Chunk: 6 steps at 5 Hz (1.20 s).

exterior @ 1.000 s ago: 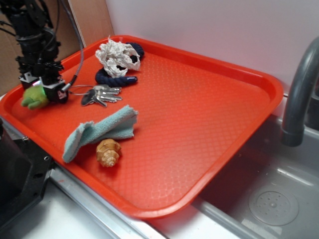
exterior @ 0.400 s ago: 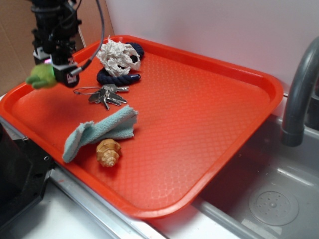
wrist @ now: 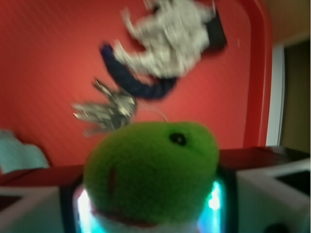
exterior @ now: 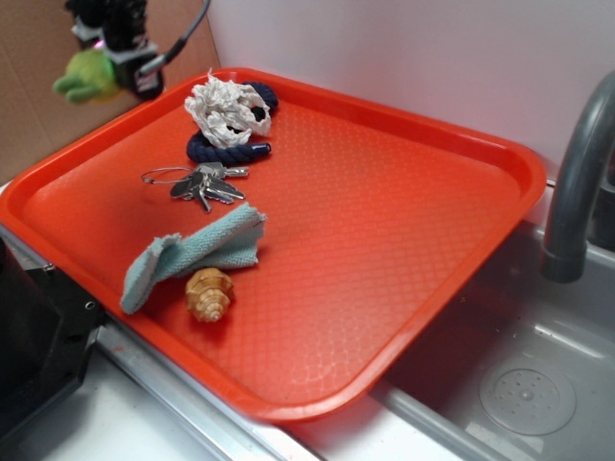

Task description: Grab the green animal.

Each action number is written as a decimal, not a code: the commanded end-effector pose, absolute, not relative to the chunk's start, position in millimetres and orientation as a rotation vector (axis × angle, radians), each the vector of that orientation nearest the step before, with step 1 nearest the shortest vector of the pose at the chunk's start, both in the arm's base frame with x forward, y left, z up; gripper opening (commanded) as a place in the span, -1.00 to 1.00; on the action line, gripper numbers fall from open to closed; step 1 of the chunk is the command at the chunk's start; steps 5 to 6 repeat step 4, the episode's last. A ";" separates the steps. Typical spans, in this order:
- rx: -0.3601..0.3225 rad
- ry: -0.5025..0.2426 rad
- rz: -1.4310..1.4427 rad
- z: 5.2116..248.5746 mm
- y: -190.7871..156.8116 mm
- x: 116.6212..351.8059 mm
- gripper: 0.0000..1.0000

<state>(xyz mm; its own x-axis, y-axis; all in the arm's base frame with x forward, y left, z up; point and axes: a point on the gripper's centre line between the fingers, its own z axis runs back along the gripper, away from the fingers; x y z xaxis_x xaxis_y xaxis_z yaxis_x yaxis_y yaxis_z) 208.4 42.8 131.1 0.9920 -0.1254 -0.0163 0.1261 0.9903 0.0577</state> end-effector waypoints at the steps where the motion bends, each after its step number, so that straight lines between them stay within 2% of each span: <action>1: -0.037 -0.103 -0.076 168.1 8.2 208.1 -1.00; 3: -0.041 -0.093 -0.144 193.1 -12.3 187.5 -1.00; 4: 0.023 -0.142 -0.213 180.6 -7.3 178.7 -1.00; 6: 0.023 -0.142 -0.213 180.6 -7.3 178.7 -1.00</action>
